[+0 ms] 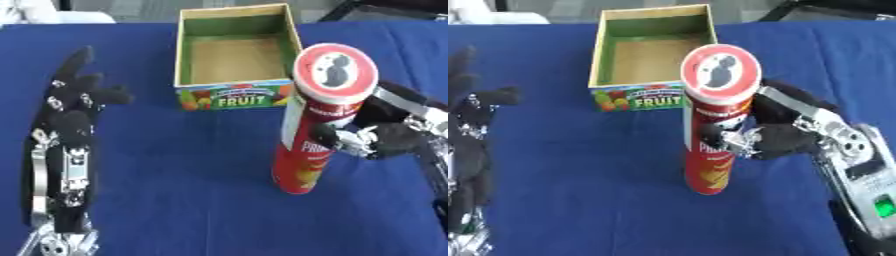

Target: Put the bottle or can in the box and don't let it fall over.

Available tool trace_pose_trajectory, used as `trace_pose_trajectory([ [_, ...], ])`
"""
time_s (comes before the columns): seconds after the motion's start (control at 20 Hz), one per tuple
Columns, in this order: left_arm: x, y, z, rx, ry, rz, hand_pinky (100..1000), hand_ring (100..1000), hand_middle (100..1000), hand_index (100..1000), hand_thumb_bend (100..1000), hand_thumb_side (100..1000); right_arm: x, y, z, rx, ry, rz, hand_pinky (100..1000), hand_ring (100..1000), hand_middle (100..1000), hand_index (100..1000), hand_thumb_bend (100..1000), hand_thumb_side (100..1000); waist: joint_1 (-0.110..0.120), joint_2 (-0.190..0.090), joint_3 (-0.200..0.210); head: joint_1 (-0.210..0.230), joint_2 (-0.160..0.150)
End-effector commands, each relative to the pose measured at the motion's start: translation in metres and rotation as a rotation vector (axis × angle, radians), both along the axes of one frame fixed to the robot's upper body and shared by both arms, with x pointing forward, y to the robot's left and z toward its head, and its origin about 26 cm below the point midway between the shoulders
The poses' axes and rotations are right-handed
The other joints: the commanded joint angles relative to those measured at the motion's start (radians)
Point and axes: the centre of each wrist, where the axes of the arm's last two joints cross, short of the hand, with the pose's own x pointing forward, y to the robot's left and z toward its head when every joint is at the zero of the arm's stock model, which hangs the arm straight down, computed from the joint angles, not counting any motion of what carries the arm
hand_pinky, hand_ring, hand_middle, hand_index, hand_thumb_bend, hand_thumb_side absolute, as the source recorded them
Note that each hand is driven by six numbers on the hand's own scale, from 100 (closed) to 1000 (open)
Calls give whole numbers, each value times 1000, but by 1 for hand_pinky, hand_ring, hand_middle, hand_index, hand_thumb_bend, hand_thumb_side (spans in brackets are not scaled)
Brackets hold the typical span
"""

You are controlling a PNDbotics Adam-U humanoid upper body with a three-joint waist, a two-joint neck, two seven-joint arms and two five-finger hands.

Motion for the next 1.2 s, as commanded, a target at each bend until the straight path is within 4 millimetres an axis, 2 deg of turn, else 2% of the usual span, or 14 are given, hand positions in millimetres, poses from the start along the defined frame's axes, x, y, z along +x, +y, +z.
trace_pose_trajectory([
  [0.05, -1, 5, 5, 12, -25, 14, 799, 618, 882, 773, 100, 672, -3, 1, 7, 5, -17, 11, 1000, 1000, 1000, 1000, 372, 399, 0, -14, 1, -2, -13],
  [0.2, -1, 5, 5, 20, -20, 13, 802, 620, 883, 776, 100, 672, -3, 1, 6, 12, -4, 7, 1000, 1000, 1000, 1000, 378, 384, -2, -14, 0, 0, -14],
  [0.35, -2, 5, 4, 28, -8, 10, 808, 625, 888, 782, 100, 672, -3, 1, 5, 21, 13, 8, 1000, 1000, 1000, 1000, 410, 326, -3, -14, -2, 1, -15],
  [0.65, -2, 5, 2, 36, 26, 11, 814, 630, 898, 787, 100, 672, -3, 1, 3, 35, 50, 1, 1000, 1000, 1000, 1000, 386, 304, -3, -10, -1, 2, -19],
  [0.9, -4, 5, -1, 37, 61, 9, 820, 631, 900, 788, 100, 672, -4, 2, 1, 42, 75, 3, 1000, 1000, 1000, 997, 407, 218, -5, -8, -1, 4, -20],
  [1.2, -4, 5, -2, 34, 96, 3, 828, 636, 905, 787, 100, 672, -3, 2, 0, 53, 99, 4, 1000, 996, 963, 920, 403, 161, -4, -7, -1, 3, -20],
])
